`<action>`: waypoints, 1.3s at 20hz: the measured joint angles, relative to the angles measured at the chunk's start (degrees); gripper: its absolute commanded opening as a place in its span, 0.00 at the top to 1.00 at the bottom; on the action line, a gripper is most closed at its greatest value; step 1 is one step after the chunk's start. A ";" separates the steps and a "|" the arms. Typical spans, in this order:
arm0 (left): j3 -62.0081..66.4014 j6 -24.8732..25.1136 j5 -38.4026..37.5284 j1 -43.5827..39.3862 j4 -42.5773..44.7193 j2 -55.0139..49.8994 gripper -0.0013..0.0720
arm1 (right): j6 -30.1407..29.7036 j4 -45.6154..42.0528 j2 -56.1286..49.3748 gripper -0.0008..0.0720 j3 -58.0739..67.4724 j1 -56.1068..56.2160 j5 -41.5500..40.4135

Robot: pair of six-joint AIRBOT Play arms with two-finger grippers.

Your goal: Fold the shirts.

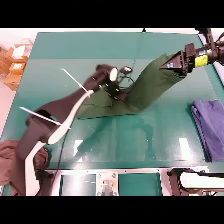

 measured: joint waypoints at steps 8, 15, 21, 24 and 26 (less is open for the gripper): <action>-2.78 -2.01 -11.50 19.39 12.20 14.88 0.96 | 3.91 0.20 -1.14 0.96 -3.61 17.53 -17.25; -8.37 -1.33 -11.45 32.68 12.61 18.25 0.96 | 4.59 0.35 -15.23 0.24 -5.53 41.68 -48.92; -9.51 -0.68 -10.82 39.89 9.77 18.56 0.95 | 3.87 -5.86 -20.28 0.24 -4.17 39.10 -50.51; -9.62 -0.59 -10.88 41.59 7.82 18.58 0.95 | 6.29 -12.26 -17.38 0.24 -4.22 28.37 -42.10; -9.68 -0.50 -10.91 42.25 7.17 18.58 0.95 | 7.54 -15.54 -15.85 0.24 -5.95 21.20 -36.76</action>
